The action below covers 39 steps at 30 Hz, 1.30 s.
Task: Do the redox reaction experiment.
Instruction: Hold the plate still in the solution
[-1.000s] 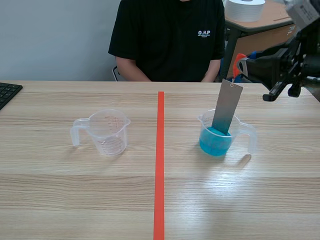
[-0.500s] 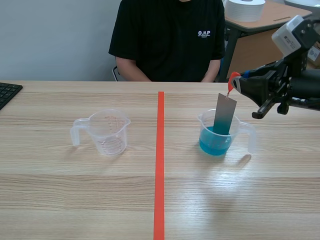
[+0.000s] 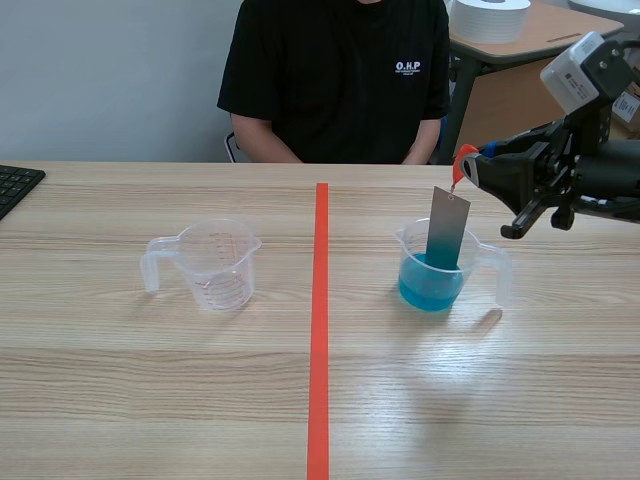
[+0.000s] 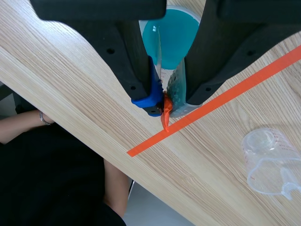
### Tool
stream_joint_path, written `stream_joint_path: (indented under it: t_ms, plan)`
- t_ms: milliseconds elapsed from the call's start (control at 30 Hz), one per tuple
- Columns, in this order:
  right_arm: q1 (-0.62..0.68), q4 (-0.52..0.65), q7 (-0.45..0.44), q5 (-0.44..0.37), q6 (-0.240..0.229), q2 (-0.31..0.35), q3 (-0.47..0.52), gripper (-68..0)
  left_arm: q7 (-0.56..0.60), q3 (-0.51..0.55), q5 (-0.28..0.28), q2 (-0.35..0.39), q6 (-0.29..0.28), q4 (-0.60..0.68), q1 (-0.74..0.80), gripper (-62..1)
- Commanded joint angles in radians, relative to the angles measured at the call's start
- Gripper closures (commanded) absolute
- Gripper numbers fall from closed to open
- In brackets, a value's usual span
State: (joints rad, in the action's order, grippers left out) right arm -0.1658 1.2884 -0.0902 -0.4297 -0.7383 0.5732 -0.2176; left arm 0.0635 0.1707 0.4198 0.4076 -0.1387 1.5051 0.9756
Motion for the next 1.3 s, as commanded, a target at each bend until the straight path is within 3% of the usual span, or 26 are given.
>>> stream_joint_path:
  t_ms: [0, 1267]
  plan:
    - [-0.012, 0.01, 0.005, 0.008, -0.007, 0.014, -0.001, -1.7, 0.014, 0.0, 0.003, 0.003, -0.003, 0.006, 0.01, -4.7]
    - [-0.012, 0.022, -0.006, 0.026, -0.007, 0.017, 0.0, -1.7, 0.014, 0.0, 0.003, 0.003, -0.003, 0.006, 0.01, -4.7]
